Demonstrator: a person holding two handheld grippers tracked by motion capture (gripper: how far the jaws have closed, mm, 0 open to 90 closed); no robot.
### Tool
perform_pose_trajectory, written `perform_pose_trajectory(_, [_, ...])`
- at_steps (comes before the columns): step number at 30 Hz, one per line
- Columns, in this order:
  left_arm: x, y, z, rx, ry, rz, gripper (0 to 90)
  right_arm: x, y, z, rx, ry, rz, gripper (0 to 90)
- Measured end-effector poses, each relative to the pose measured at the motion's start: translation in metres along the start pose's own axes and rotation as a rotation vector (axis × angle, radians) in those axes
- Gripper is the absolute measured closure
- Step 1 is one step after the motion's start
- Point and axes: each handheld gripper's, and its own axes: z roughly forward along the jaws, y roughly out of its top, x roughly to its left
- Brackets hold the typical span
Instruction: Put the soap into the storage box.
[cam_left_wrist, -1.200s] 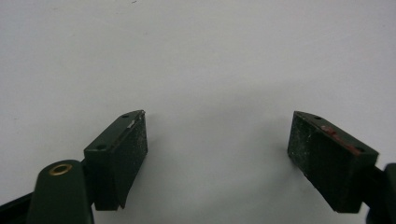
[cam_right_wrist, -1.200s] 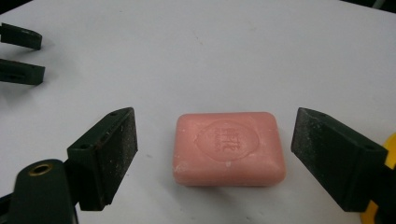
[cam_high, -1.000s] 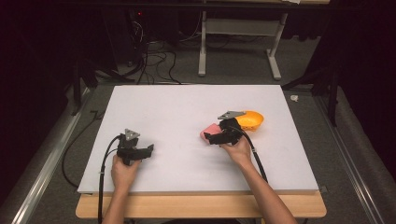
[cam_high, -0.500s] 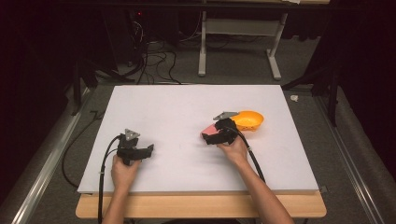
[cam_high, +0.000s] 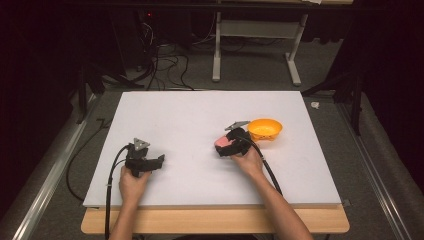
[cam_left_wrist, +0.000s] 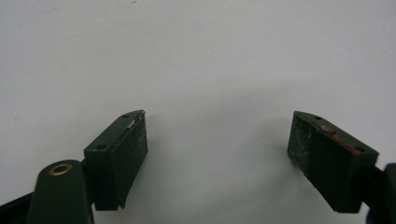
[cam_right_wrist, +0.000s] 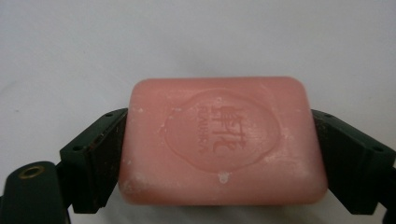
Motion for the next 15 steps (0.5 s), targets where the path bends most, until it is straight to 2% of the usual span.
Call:
perform_pose_trajectory(6, [0.0000, 0.0000, 0.0000, 0.000, 0.000, 0.000, 20.4, 0.0016, -0.0007, 0.0013, -0.003, -0.016, -0.027, 12.9])
perform_pose_trajectory(15, [0.0000, 0.0000, 0.0000, 0.000, 0.000, 0.000, 20.4, 0.0019, -0.0011, 0.0008, -0.002, -0.016, -0.028, 13.5])
